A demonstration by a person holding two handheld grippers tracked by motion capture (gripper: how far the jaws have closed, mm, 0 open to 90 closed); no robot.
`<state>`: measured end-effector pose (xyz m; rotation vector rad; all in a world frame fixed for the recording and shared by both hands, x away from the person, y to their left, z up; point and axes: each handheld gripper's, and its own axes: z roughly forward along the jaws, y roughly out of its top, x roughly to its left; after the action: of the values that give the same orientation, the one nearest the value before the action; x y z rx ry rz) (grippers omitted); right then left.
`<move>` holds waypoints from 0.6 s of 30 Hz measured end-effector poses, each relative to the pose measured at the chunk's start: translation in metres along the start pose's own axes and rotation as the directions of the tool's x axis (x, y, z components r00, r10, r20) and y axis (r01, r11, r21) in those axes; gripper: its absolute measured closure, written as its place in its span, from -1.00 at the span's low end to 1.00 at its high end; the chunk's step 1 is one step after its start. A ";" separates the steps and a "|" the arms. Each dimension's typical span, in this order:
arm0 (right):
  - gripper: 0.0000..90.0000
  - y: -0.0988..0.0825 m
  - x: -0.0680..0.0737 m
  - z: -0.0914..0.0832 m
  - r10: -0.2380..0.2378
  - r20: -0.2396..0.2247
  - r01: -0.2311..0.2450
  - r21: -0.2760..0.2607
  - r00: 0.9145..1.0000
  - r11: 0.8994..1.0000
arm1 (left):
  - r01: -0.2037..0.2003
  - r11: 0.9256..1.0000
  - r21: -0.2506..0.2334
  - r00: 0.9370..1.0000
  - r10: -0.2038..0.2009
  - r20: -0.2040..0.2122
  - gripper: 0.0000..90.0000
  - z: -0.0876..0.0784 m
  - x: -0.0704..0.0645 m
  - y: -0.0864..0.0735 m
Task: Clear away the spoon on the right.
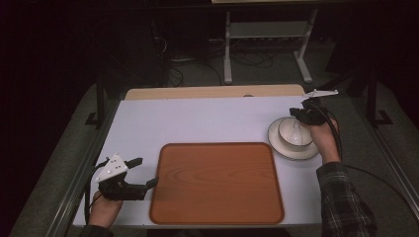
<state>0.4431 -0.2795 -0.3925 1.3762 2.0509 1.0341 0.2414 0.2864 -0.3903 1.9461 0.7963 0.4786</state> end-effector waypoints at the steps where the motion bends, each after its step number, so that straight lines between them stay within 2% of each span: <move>1: 0.99 0.000 -0.002 -0.001 0.005 -0.001 -0.005 -0.002 1.000 1.000 | -0.002 1.000 0.003 1.000 0.002 0.002 -0.71 0.000 0.000 0.000; 18: 0.99 -0.008 -0.015 -0.013 0.036 0.025 -0.036 0.011 0.999 0.999 | -0.004 1.000 0.000 1.000 0.004 0.000 -0.71 -0.001 -0.001 0.000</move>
<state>0.4352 -0.2987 -0.3912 1.4291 2.0240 1.0170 0.2405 0.2864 -0.3898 1.9478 0.7926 0.4810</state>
